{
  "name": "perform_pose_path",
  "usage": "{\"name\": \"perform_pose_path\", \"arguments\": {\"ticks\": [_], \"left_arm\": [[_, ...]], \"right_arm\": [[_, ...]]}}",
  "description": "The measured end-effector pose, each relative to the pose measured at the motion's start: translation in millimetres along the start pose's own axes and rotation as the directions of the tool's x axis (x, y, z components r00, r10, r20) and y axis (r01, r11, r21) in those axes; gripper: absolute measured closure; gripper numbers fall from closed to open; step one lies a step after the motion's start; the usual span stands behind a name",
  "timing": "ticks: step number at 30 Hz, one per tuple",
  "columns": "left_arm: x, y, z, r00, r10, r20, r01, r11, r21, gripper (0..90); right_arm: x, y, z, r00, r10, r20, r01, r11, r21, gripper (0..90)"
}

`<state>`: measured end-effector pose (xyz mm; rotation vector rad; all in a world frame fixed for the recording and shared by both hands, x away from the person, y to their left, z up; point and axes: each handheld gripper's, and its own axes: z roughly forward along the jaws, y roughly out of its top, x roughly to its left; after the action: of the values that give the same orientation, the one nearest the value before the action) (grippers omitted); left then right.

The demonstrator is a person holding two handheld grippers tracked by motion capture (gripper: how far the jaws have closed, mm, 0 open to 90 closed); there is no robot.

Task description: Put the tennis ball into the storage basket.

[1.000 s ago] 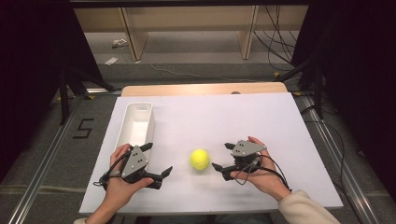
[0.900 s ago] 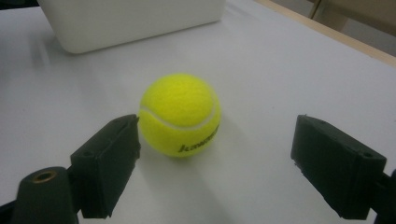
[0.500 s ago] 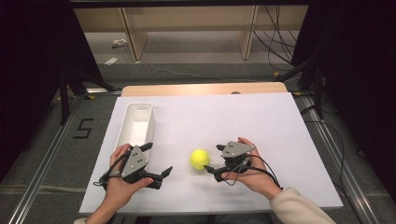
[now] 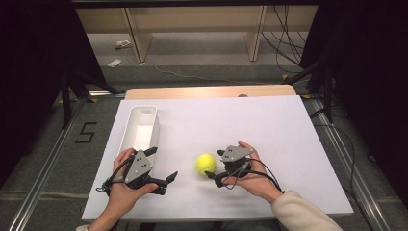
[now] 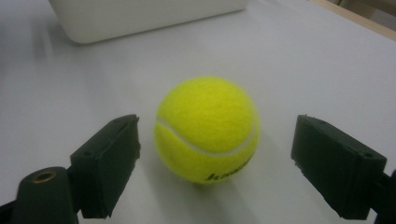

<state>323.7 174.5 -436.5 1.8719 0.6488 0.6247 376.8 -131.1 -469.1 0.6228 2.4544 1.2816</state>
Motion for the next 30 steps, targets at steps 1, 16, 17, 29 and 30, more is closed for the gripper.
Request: {"name": "perform_pose_path", "arguments": {"ticks": [1,16,17,29,30], "left_arm": [[0.0,0.0,-0.1,1.0,0.0,0.0,0.0,1.0,0.0,0.0],[0.1,0.1,-0.5,1.0,0.0,0.002,0.0,1.0,-0.001,0.0],[-0.1,0.0,-0.5,1.0,-0.001,0.002,0.001,1.0,-0.001,0.0],[-0.2,0.1,-0.7,1.0,0.0,0.003,0.0,1.0,-0.001,0.0],[-0.2,0.1,-0.8,1.0,0.0,0.002,0.0,1.0,-0.001,0.0]], "right_arm": [[-0.2,0.0,1.3,1.0,-0.002,-0.001,0.002,1.0,0.0,16.1],[-0.7,1.6,23.8,0.9998,0.009,-0.016,-0.008,1.0,0.029,16.1],[-0.7,1.8,24.8,0.9998,0.011,-0.016,-0.01,1.0,0.029,16.1],[0.9,1.7,41.2,0.9997,0.013,-0.021,-0.012,0.999,0.053,16.0],[1.2,1.7,41.9,0.9995,0.019,-0.025,-0.017,0.998,0.058,16.0]]}}
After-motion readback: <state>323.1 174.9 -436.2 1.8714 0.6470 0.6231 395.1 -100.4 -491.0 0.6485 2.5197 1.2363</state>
